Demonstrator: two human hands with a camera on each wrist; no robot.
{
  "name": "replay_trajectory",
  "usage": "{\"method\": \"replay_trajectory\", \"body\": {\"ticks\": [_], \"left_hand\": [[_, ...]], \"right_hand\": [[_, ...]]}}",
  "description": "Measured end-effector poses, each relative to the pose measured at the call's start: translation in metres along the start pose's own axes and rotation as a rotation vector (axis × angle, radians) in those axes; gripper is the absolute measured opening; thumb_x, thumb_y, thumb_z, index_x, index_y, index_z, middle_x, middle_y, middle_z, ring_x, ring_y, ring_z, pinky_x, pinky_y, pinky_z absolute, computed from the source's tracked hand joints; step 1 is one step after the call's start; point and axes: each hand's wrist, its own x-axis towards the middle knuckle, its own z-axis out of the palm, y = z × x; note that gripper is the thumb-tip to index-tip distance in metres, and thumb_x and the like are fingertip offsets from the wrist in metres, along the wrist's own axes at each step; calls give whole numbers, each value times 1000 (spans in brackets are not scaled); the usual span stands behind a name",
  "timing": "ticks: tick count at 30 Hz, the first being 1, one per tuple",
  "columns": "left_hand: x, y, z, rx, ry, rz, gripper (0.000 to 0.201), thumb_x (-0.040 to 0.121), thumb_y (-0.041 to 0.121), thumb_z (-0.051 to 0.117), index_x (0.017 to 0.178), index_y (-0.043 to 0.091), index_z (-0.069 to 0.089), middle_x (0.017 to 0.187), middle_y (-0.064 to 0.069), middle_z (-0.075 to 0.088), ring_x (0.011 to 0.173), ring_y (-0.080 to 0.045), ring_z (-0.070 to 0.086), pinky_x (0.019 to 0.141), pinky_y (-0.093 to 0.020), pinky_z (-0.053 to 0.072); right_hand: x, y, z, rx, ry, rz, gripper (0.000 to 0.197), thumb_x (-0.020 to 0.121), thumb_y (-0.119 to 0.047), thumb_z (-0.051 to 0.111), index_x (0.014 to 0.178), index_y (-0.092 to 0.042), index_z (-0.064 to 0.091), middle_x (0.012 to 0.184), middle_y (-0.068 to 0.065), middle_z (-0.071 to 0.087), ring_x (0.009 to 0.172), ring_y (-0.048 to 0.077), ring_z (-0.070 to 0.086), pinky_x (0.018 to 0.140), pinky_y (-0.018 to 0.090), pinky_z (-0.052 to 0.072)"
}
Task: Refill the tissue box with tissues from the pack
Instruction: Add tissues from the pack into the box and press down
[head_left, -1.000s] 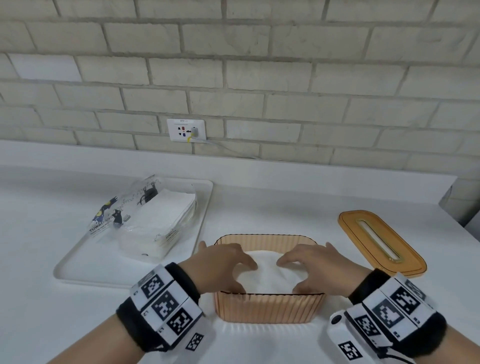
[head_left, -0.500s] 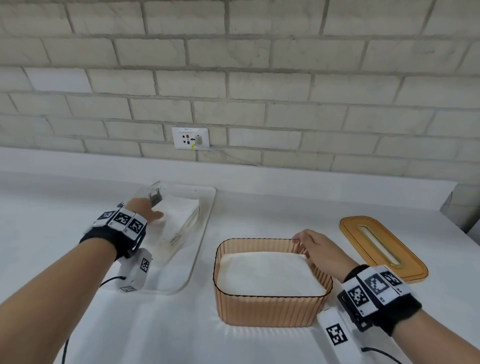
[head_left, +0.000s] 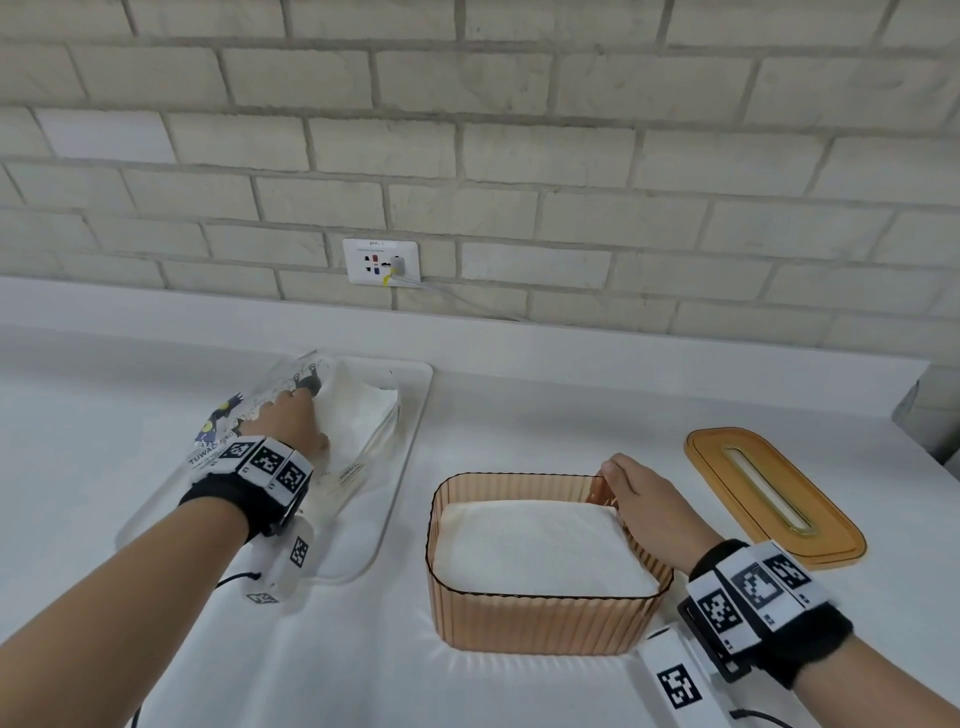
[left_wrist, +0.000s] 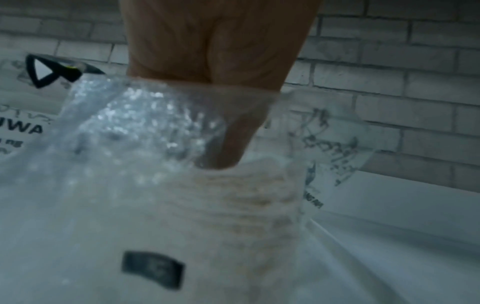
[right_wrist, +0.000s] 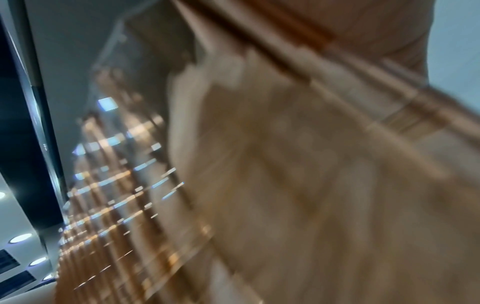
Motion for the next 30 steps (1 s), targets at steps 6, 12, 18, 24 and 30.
{"method": "replay_trajectory", "body": {"ticks": [6, 12, 18, 24, 30], "left_hand": [[0, -2, -17, -243, -76, 16, 62, 81, 7, 67, 138, 3, 42, 128, -21, 57, 120, -35, 51, 99, -38, 39], [-33, 8, -81, -657, -62, 202, 31, 85, 6, 66, 115, 10, 60, 105, -16, 63, 81, -29, 57, 69, -33, 42], [-91, 36, -122, -1027, -405, 485, 33, 70, 13, 79, 99, 25, 69, 94, -1, 76, 82, -20, 72, 76, -33, 58], [-122, 79, -108, -898, -655, 689, 28, 80, 8, 72, 101, 26, 68, 96, 7, 75, 84, -11, 72, 68, -19, 55], [-120, 85, -89, -1023, -608, 727, 22, 77, 16, 77, 93, 28, 68, 93, 10, 72, 86, -7, 68, 75, -20, 54]], "right_hand": [[0, -1, 0, -25, -9, -20, 35, 103, -22, 26, 70, -23, 39, 65, -9, 42, 61, 2, 40, 56, 7, 35], [1, 0, -6, 0, -80, -20, 26, 102, -24, 30, 88, -20, 52, 80, -6, 56, 76, 7, 53, 64, 11, 37], [-5, -40, -39, 149, -100, -147, 52, 88, -50, 41, 136, -29, 33, 119, -12, 52, 117, 4, 44, 95, 23, 33], [-7, -59, -56, 625, -226, -150, 61, 69, -51, 72, 122, -27, 53, 106, -5, 70, 96, 13, 68, 77, 27, 55], [-13, -51, -64, 731, -203, -217, 54, 58, -33, 78, 108, -18, 66, 108, 3, 72, 97, 18, 69, 74, 25, 57]]}}
